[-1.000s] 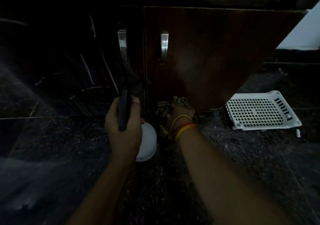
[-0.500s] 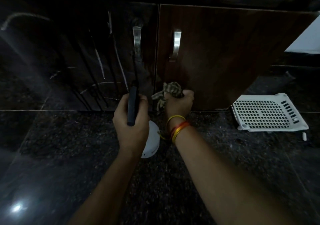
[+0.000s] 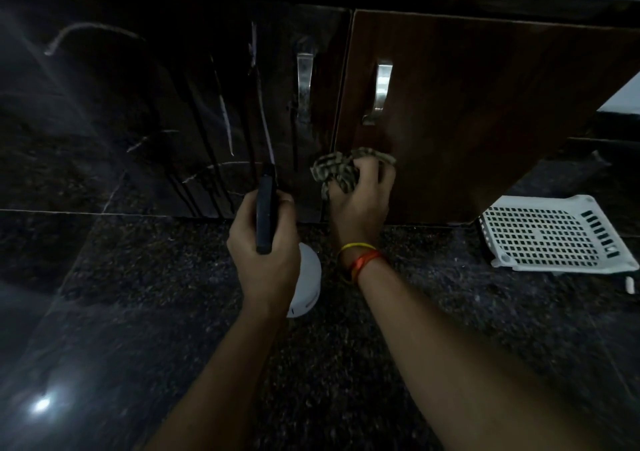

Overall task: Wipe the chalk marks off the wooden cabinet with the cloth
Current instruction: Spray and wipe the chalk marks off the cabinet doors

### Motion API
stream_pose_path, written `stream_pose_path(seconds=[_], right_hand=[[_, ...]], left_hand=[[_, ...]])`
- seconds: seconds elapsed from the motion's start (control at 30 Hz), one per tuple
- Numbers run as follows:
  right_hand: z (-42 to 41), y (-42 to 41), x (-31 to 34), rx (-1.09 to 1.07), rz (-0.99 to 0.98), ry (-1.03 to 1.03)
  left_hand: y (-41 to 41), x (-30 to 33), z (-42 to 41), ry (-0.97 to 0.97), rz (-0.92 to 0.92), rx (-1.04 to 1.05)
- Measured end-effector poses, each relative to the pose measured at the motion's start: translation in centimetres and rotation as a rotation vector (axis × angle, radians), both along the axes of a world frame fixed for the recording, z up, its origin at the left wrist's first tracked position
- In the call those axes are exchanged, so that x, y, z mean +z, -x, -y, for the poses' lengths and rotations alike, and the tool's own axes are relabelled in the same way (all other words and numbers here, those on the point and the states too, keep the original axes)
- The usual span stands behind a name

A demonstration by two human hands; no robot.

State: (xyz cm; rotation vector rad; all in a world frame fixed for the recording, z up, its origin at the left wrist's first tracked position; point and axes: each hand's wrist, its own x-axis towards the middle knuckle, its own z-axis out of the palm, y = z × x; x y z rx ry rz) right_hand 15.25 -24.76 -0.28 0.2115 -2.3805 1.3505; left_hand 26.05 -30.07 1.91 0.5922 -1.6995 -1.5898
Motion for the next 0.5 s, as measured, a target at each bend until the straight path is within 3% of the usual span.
stream_pose_path(seconds=[0.2, 0.5], right_hand=[[0.3, 0.3, -0.5, 0.021, -0.133, -0.163], [0.9, -0.1, -5.8, 0.011, 0.175, -0.143]], left_hand=[[0.3, 0.0, 0.0, 0.005, 0.009, 0.000], [-0.5, 0.7, 0.2, -0.019, 0.008, -0.003]])
